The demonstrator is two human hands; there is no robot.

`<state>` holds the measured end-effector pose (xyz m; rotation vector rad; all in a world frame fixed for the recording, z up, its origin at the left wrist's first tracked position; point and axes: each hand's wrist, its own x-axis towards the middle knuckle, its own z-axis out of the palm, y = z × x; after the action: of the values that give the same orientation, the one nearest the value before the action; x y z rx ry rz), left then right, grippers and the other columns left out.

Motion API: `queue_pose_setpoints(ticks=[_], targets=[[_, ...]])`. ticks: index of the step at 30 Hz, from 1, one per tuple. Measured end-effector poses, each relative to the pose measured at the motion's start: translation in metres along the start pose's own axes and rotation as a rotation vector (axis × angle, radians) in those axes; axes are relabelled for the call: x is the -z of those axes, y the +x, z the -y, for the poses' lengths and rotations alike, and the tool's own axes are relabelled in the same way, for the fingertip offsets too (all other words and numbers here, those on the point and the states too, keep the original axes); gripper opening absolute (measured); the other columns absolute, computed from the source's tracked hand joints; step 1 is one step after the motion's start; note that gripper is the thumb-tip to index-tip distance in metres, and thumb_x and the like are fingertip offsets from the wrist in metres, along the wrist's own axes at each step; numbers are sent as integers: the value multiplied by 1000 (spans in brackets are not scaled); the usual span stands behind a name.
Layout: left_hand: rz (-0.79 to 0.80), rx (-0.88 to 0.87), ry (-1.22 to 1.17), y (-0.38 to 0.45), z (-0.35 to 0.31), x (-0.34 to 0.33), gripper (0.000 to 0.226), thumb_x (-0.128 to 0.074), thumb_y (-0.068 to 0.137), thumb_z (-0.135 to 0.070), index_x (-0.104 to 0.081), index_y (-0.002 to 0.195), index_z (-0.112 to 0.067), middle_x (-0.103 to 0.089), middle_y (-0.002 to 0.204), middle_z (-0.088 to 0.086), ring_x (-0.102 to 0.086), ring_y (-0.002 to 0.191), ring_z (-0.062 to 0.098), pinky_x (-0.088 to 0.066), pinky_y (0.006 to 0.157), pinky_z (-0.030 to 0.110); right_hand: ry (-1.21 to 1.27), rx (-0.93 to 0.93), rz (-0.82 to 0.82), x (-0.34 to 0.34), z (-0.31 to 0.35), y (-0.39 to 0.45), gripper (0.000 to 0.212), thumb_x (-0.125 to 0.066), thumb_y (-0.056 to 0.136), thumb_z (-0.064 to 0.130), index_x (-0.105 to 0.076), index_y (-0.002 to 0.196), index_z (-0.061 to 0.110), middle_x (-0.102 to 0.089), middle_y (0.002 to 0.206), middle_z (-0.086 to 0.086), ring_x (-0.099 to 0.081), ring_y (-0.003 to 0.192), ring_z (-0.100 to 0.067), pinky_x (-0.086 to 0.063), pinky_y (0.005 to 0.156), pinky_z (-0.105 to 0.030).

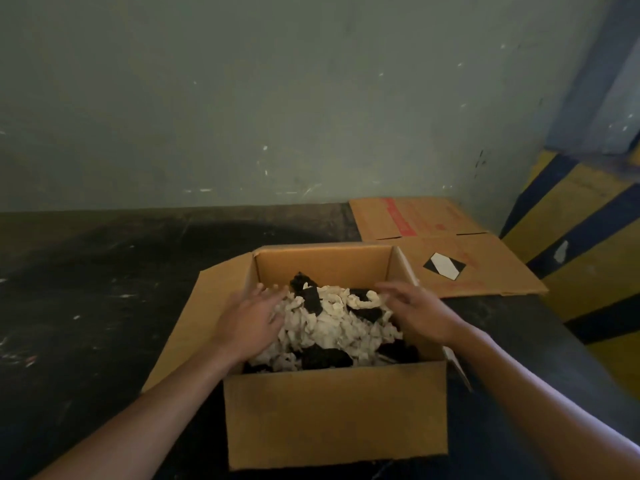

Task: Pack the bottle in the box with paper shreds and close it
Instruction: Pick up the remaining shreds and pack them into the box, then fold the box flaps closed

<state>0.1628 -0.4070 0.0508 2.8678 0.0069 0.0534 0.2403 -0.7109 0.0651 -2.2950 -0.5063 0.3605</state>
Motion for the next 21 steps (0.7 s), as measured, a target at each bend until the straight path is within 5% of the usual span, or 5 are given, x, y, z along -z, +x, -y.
queue_pose_setpoints(ticks=[5,9,14,18,21], targets=[[-27,425,-221,-30,42,-8,70,-43,99,-48,-6,157,-34,-8,166,0,-4,151,35,0,117,61,381,-299,-805,-11,-66,-47,37,-49,99,24,-49,135,29,-50,134,-3,-52,120,-23,-48,93,-43],[-70,723,-406,-53,78,-30,64,-29,96,-62,-21,154,-36,-27,161,2,-19,147,38,-7,115,66,966,-926,-684,-49,-121,-62,46,-48,97,34,-45,138,14,-54,128,-21,-60,101,-40,-56,66,-44],[-71,1007,-839,-67,94,-32,64,-36,97,-55,-31,150,-20,-46,143,17,-47,127,39,-38,105,57,1444,-948,-542,-55,-119,-78,41,-41,102,36,-44,137,14,-59,104,-17,-67,74,-33,-54,40,-38],[-345,1209,-1163,-80,87,-2,51,-42,100,-42,-42,142,-12,-49,133,20,-52,117,37,-44,100,50,1455,-802,-896,-30,-90,-67,88,-82,70,48,-45,138,7,-59,114,-18,-59,103,-34,-61,57,-36],[-487,1160,-1147,-83,85,26,32,-47,100,-29,-51,127,-12,-51,120,16,-53,110,31,-45,97,44,1554,-621,-1173,-4,-57,-66,42,-43,101,41,-47,137,20,-62,122,-6,-63,101,-23,-56,87,-44]])
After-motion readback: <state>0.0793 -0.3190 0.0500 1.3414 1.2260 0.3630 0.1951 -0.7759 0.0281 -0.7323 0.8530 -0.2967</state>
